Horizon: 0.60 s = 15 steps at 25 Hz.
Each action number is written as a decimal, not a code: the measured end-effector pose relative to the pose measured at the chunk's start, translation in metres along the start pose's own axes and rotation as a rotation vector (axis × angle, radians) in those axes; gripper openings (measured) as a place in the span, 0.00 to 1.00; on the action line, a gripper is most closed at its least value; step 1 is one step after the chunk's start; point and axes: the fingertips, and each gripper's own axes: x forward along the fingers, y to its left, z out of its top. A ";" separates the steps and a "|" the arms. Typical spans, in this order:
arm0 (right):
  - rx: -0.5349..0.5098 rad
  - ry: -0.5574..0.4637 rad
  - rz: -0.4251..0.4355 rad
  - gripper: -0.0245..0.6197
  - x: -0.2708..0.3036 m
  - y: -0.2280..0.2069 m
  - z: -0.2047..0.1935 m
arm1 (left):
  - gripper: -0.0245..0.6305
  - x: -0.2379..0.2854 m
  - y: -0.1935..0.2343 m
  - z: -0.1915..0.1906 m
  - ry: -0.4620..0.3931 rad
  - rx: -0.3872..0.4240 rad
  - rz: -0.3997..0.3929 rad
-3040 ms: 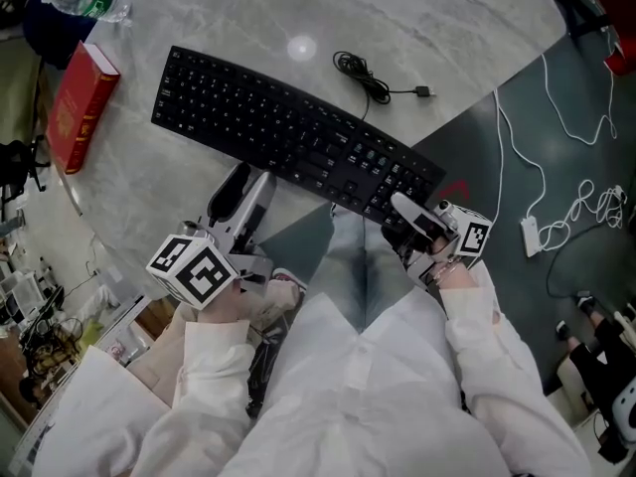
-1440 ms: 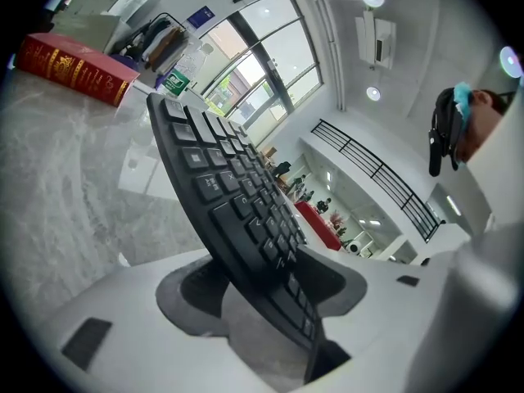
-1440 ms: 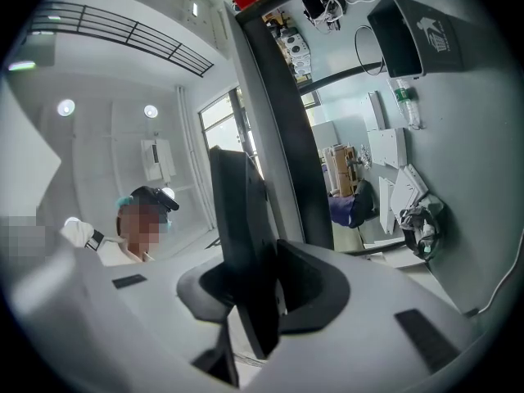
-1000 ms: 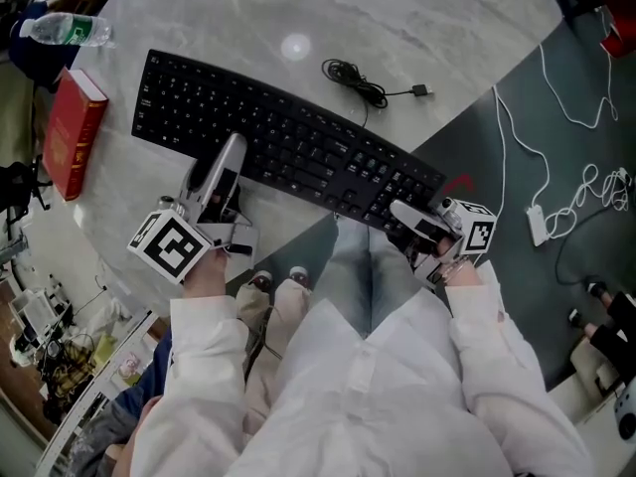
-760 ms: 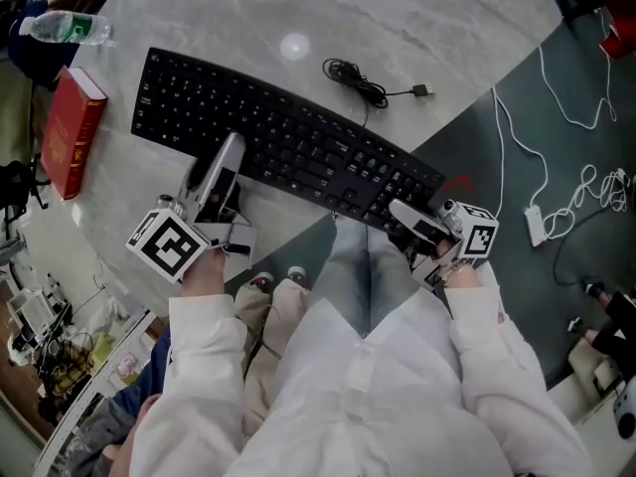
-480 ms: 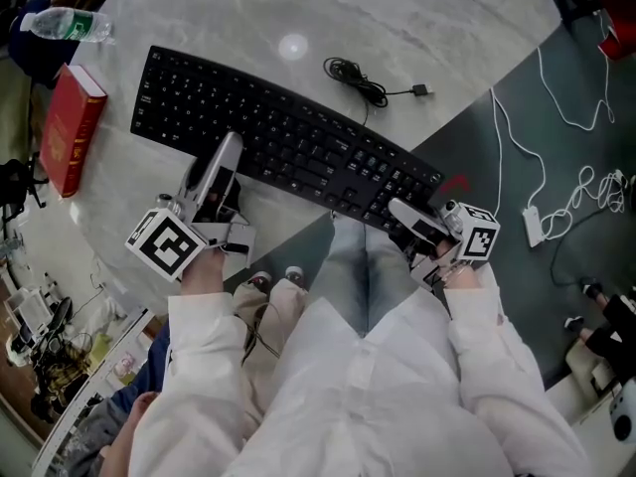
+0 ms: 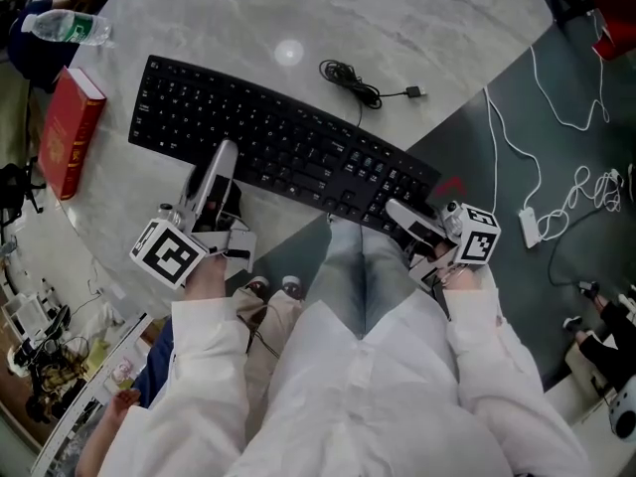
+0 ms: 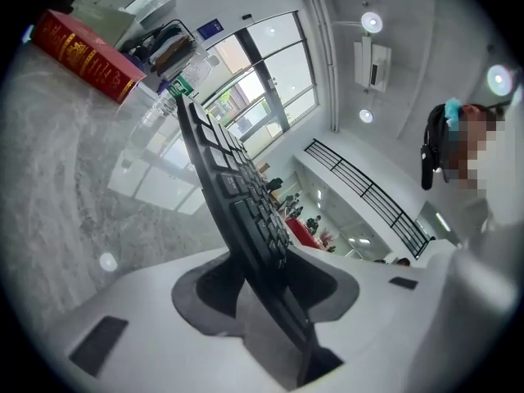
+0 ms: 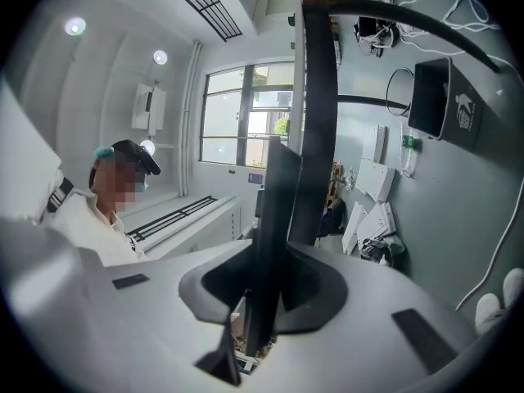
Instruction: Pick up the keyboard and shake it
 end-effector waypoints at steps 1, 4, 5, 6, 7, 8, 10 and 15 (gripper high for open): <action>-0.009 0.007 -0.009 0.18 0.000 0.000 0.000 | 0.29 -0.001 -0.001 0.001 -0.004 -0.002 -0.004; -0.033 0.041 -0.031 0.18 0.001 0.002 -0.001 | 0.28 -0.002 -0.004 0.004 -0.005 -0.006 -0.018; -0.037 0.050 -0.032 0.18 0.001 0.004 -0.001 | 0.27 -0.002 -0.005 0.005 -0.004 -0.006 -0.024; -0.040 0.054 -0.031 0.18 0.001 0.004 -0.002 | 0.27 -0.002 -0.006 0.005 -0.006 -0.006 -0.030; -0.045 0.054 -0.029 0.18 0.001 0.004 -0.002 | 0.27 -0.002 -0.006 0.004 -0.010 -0.007 -0.036; -0.052 0.051 -0.029 0.18 0.001 0.004 -0.002 | 0.27 -0.002 -0.006 0.004 -0.014 -0.008 -0.042; -0.066 0.045 -0.030 0.18 0.000 0.005 -0.001 | 0.27 -0.002 -0.005 0.004 -0.023 -0.010 -0.050; -0.080 0.042 -0.023 0.18 -0.001 0.002 -0.002 | 0.27 -0.001 0.003 -0.003 -0.041 -0.039 -0.074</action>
